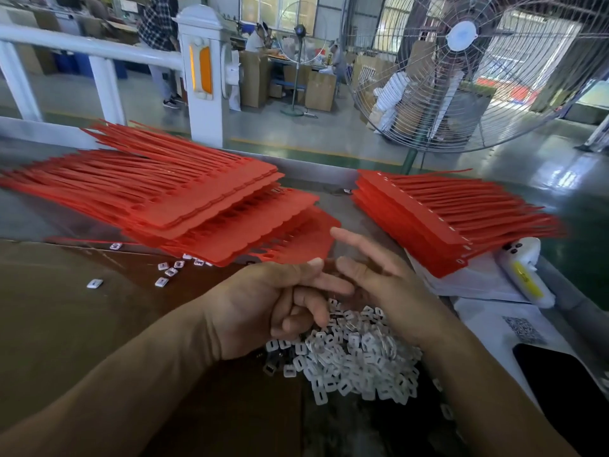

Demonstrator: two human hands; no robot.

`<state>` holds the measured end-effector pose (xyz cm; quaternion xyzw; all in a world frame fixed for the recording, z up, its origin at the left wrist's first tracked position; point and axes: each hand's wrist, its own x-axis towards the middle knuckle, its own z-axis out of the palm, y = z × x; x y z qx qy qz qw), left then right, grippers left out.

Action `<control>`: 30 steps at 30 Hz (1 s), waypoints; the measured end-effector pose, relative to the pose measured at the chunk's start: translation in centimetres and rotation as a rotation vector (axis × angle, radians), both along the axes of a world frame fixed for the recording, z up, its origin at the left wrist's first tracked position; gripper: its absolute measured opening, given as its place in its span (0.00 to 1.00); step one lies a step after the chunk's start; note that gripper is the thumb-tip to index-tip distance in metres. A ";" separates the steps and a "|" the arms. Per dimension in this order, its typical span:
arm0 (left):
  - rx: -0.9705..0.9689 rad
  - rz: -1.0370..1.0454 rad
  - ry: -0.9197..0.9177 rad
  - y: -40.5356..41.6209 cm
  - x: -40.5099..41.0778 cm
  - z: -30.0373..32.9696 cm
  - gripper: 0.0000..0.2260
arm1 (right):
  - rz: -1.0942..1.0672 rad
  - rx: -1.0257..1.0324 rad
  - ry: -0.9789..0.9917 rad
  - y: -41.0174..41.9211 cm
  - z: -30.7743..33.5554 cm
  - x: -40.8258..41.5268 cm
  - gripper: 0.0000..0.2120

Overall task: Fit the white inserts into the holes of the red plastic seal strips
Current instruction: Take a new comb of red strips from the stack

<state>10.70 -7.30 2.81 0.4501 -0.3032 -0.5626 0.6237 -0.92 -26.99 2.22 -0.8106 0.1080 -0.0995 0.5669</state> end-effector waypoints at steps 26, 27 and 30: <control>-0.071 0.727 0.204 -0.7 3.4 0.3 0.21 | -0.463 0.183 -0.448 -0.1 1.9 1.2 0.10; -0.077 0.738 0.204 -0.6 3.7 0.3 0.19 | -0.499 0.172 -0.490 -0.4 2.4 0.9 0.10; -0.079 0.783 0.194 -0.3 4.6 0.5 0.18 | -0.619 0.188 -0.601 -1.7 3.8 -0.4 0.10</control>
